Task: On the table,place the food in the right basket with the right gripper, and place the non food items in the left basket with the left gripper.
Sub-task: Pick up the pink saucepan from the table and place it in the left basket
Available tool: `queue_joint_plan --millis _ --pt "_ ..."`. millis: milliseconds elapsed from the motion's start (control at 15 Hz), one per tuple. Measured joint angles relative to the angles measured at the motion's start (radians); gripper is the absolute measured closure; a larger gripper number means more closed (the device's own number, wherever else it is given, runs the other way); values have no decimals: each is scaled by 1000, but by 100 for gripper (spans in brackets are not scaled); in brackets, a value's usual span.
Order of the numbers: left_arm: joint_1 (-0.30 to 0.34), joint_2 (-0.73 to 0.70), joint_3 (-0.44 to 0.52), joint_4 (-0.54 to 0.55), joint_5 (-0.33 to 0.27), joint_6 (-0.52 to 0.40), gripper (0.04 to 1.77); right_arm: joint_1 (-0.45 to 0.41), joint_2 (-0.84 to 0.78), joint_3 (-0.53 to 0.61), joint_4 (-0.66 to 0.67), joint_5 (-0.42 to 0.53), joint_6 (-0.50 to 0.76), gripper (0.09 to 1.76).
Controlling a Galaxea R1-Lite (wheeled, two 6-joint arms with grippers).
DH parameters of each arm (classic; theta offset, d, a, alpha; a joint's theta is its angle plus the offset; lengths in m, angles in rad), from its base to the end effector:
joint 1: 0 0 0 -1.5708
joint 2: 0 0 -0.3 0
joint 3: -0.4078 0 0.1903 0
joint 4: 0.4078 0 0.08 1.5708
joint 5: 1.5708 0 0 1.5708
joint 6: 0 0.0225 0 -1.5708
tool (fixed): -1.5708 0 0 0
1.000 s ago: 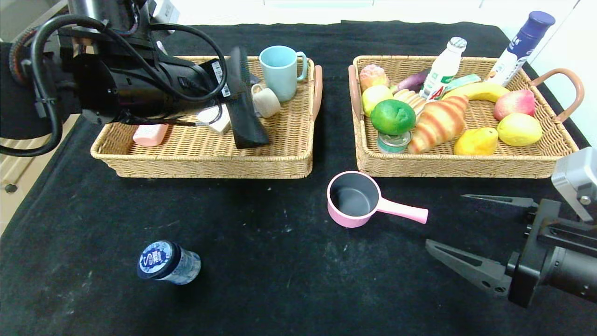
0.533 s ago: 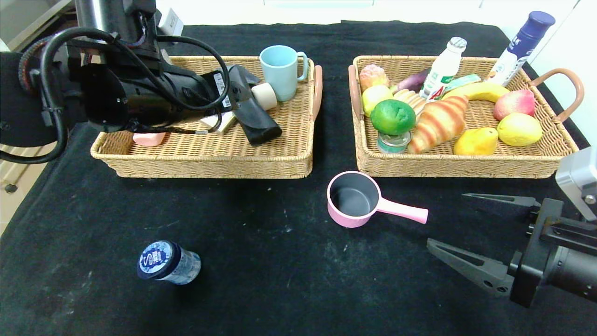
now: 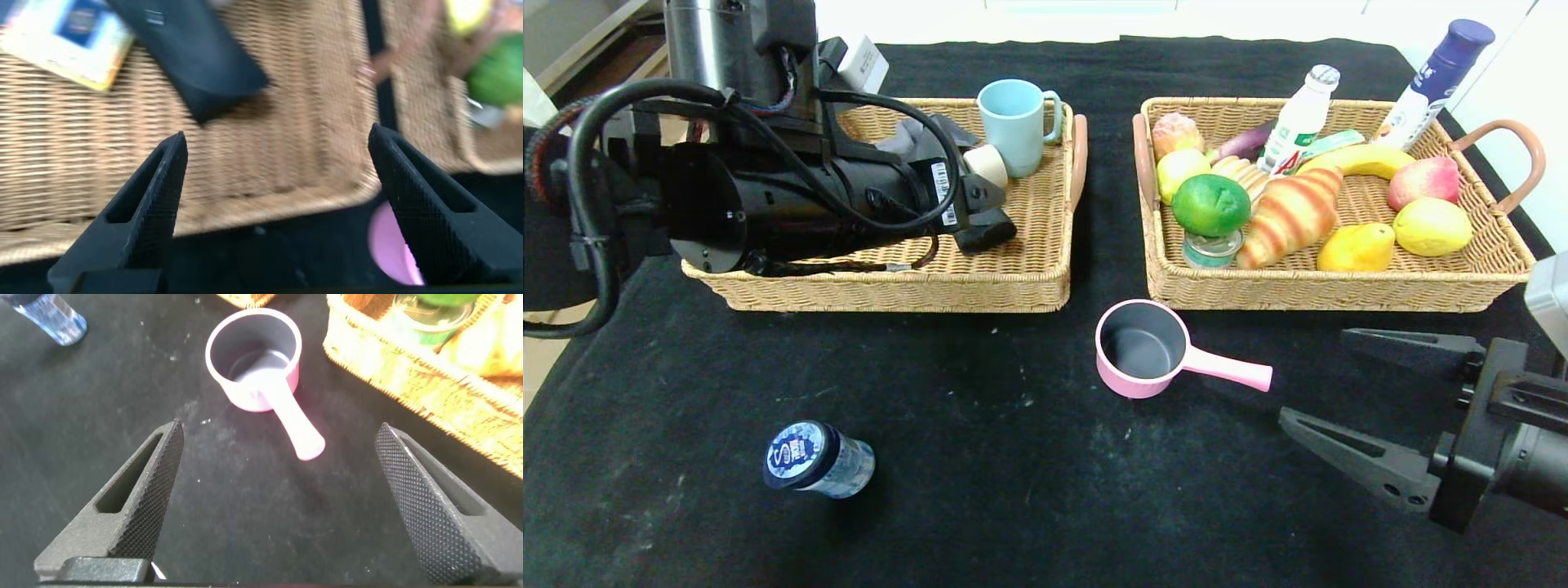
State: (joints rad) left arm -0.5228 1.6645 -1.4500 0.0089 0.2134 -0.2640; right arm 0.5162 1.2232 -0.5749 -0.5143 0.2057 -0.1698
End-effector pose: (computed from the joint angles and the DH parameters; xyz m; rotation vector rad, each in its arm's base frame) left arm 0.2747 -0.1528 0.3126 -0.1802 0.2483 -0.2782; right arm 0.1575 0.0947 0.2231 -0.1833 0.0738 0.7307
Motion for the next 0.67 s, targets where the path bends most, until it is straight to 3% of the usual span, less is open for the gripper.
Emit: queue_joint_plan --millis 200,467,667 --pt "-80 -43 31 15 -43 -3 17 -1 -19 -3 1 1 1 14" --pt "-190 -86 47 235 -47 0 14 -1 -37 -5 2 4 2 14" --pt "-264 -77 40 306 -31 3 12 -1 -46 -5 2 4 2 14"
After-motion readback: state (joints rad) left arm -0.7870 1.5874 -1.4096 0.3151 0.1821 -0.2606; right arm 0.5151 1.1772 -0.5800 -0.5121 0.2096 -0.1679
